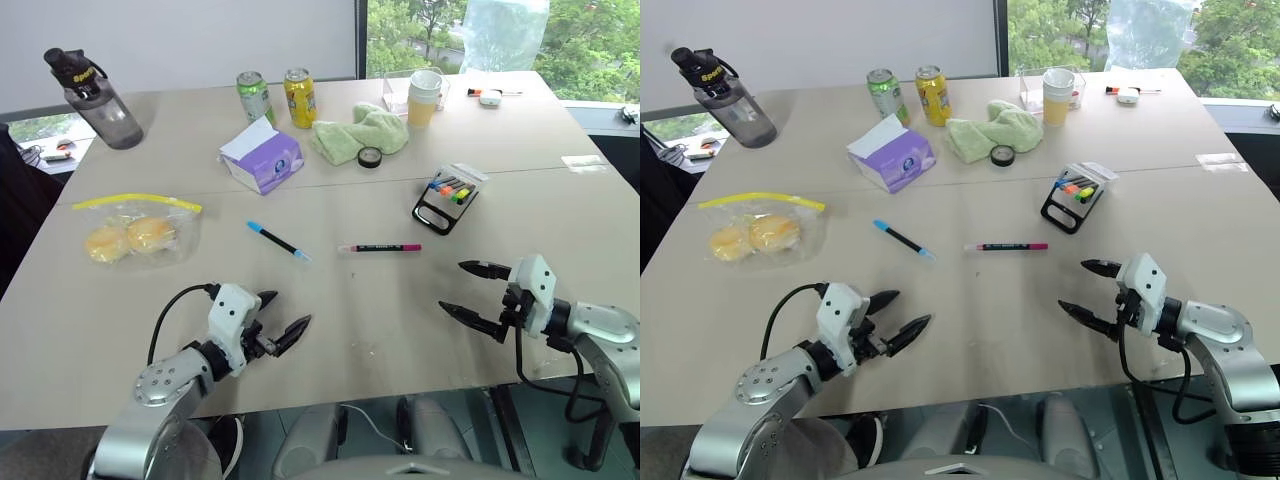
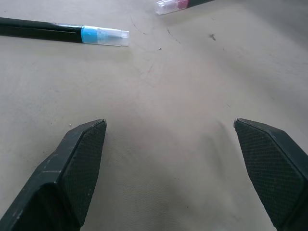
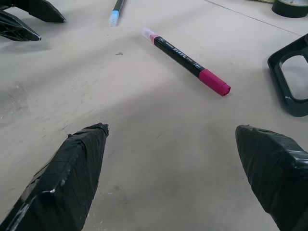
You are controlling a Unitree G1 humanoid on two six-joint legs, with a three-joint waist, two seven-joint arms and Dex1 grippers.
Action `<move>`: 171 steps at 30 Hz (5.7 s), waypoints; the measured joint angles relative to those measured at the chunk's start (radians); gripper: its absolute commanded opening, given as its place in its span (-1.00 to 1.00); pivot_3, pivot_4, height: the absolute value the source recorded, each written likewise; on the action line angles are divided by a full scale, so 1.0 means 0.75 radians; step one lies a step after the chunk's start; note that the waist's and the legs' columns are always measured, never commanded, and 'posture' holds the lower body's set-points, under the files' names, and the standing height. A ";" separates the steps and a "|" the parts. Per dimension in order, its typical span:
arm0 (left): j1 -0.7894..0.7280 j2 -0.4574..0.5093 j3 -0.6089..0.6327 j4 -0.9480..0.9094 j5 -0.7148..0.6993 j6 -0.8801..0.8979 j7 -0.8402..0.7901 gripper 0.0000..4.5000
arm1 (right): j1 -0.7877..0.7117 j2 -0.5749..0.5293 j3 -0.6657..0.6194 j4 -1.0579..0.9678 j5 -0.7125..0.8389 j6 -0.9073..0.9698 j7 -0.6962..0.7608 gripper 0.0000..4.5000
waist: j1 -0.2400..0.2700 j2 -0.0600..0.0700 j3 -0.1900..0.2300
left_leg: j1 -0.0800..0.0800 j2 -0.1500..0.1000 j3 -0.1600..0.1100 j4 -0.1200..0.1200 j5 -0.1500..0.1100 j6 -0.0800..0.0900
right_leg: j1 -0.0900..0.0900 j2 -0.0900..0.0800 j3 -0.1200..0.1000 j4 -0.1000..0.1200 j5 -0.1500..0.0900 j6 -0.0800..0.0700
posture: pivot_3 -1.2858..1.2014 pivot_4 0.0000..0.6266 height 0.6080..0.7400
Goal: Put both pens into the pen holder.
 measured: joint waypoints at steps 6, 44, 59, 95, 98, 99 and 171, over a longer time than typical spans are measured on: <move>-0.009 0.040 0.049 -0.027 -0.019 0.015 -0.024 0.95 | 0.000 0.024 0.032 0.001 -0.008 -0.005 -0.001 1.00 | 0.000 0.000 0.000 | 0.000 0.000 0.000 0.000 0.000 0.000 | 0.000 0.000 0.000 0.000 0.000 0.000 | 0.03 -0.52 1.00; -0.278 -0.132 0.554 0.360 0.203 -0.060 0.610 0.95 | -0.284 0.129 0.035 -0.208 0.254 0.144 -0.039 1.00 | 0.007 -0.007 -0.003 | -0.002 -0.001 -0.004 0.000 0.000 0.000 | -0.001 0.000 -0.005 -0.001 0.000 0.000 | 0.03 -0.52 1.00; -0.733 -0.038 0.516 0.902 0.247 -0.045 0.643 0.00 | -0.205 0.121 0.035 -0.220 0.200 0.130 -0.074 1.00 | -0.009 -0.009 -0.004 | -0.002 -0.001 -0.002 0.001 0.000 -0.001 | -0.003 0.000 -0.007 0.001 0.000 0.000 | 0.03 -0.52 1.00; -1.534 0.186 0.095 2.071 0.613 -0.894 0.509 -0.24 | -0.103 0.128 0.048 -0.247 0.126 0.064 -0.123 1.00 | -0.048 -0.013 -0.005 | -0.005 -0.003 -0.002 0.002 0.000 0.000 | -0.008 -0.001 -0.008 0.006 0.000 0.001 | 0.03 -0.52 1.00; -1.349 0.112 0.163 1.891 0.467 -0.820 0.409 -0.24 | -0.113 0.113 0.047 -0.246 0.123 0.060 -0.118 1.00 | -0.049 -0.014 -0.004 | -0.006 -0.003 -0.002 0.004 0.000 0.000 | -0.008 -0.001 -0.008 0.008 0.000 0.001 | 0.03 -0.52 1.00; -1.311 0.096 0.180 1.819 0.419 -0.781 0.369 -0.24 | -0.121 0.108 0.047 -0.243 0.121 0.059 -0.116 1.00 | -0.047 -0.014 -0.004 | -0.007 -0.003 -0.003 0.005 0.000 0.000 | -0.008 -0.001 -0.008 0.008 0.000 0.001 | 0.03 -0.52 1.00; -0.216 0.517 0.370 0.207 -0.243 -0.019 -0.744 -0.22 | -1.937 0.804 1.219 1.717 -1.150 0.092 0.536 -1.00 | -0.111 -0.004 0.000 | 0.002 0.000 0.003 -0.001 0.004 -0.007 | -0.015 0.002 0.000 0.020 0.001 -0.003 | 0.03 -0.52 1.00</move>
